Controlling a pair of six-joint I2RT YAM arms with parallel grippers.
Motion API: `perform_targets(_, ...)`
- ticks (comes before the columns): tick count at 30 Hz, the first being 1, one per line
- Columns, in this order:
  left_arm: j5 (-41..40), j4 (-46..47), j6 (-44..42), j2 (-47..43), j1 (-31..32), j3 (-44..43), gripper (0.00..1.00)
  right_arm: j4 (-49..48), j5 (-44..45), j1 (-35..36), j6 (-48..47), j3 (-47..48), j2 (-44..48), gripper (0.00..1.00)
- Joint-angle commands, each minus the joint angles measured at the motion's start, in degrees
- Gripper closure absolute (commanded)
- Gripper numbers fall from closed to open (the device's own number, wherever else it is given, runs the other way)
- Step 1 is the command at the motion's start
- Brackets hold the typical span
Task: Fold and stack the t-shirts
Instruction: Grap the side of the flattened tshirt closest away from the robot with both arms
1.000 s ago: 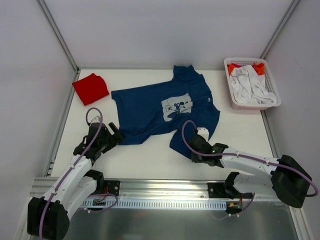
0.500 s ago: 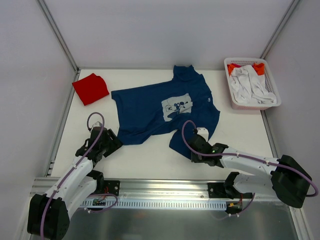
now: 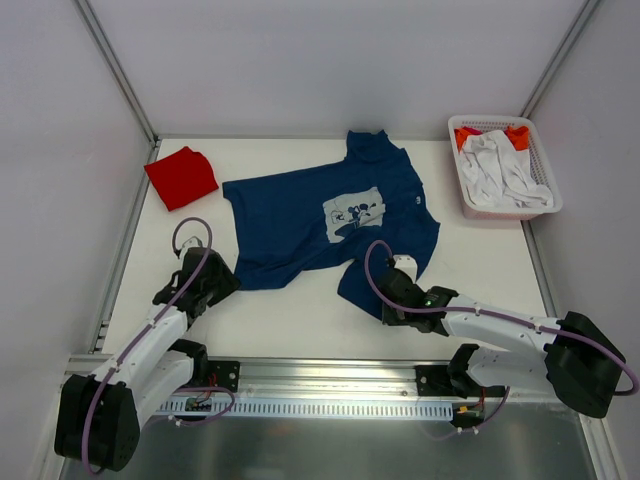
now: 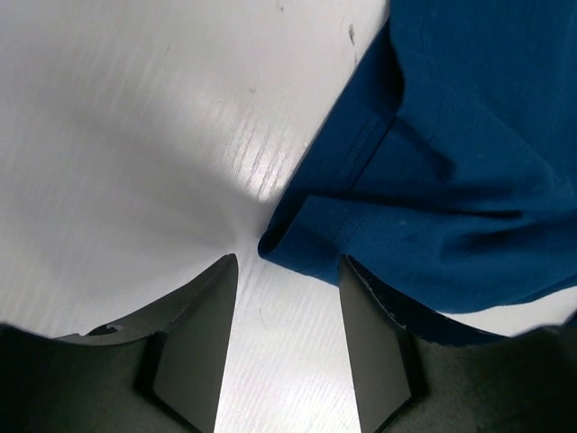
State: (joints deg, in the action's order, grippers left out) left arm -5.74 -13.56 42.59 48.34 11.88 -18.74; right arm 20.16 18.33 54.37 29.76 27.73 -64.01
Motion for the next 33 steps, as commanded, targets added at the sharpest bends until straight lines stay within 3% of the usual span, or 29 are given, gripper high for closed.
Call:
perform_targets(1,-3.0,2.1,-2.3,1.1,-0.6,-2.7,0.52,0.0,-1.0,0.3,0.1,1.3,1.3,1.0)
perform_targets(19,0.5,8.1,-0.7,5.8,-0.6,-2.2,0.58,-0.3,-1.2,0.3,-0.1,1.3,1.7,1.0)
perform_targets(33,4.4,9.7,2.9,0.6,-0.5,2.8,0.66,-0.6,-1.1,0.3,-0.1,0.8,1.2,1.0)
